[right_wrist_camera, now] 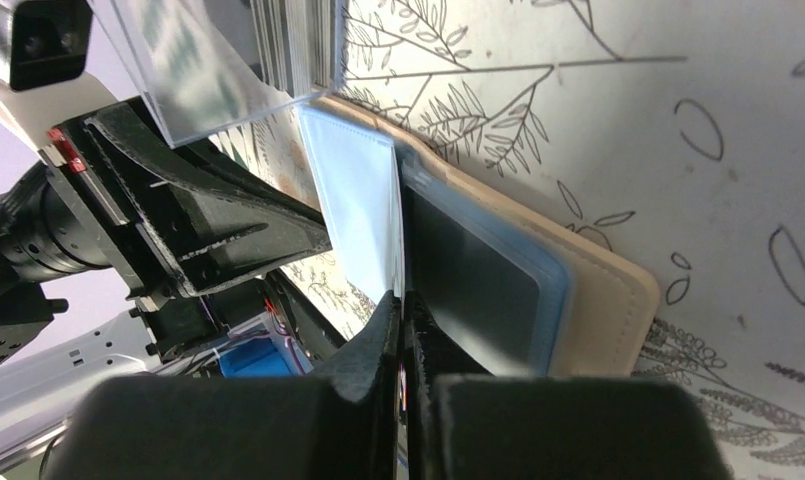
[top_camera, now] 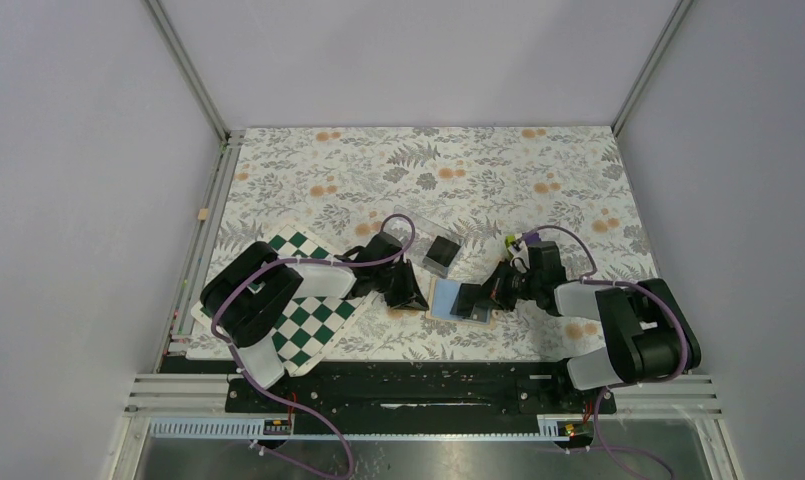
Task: Put the credit cards into the card holder
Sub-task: Insert the credit card into the card holder.
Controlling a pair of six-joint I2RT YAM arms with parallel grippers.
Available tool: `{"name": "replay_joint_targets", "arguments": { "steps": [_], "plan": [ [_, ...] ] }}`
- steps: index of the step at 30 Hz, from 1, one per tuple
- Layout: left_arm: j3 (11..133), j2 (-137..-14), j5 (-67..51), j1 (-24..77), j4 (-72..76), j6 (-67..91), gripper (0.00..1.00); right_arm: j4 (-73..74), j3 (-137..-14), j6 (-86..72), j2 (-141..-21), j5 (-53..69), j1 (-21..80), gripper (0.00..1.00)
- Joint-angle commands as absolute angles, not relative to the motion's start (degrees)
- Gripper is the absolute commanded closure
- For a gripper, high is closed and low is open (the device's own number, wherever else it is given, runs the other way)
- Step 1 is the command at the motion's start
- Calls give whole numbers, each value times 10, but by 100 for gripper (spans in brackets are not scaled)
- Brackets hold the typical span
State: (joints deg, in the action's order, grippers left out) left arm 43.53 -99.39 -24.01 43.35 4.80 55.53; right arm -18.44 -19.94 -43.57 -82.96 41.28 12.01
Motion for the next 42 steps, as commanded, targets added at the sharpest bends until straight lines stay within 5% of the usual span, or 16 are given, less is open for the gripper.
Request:
{"name": "replay_joint_targets", "arguments": {
  "steps": [1,19,25,31,42],
  "plan": [
    [452,-1000,-230,442,35,544,94,-124,-206,-429,-817,410,133,100],
    [502,-1014,-216,444,-52,493,94,-19,-327,-355,-947,427,175,98],
    [520,-1012,-207,444,-86,475,93,87,-357,-320,-917,365,185,67],
    [545,-1009,-202,443,-107,466,93,147,-382,-300,-870,323,188,47],
    [593,-1050,-208,454,-118,465,93,132,-396,-309,-907,327,216,46]
  ]
}}
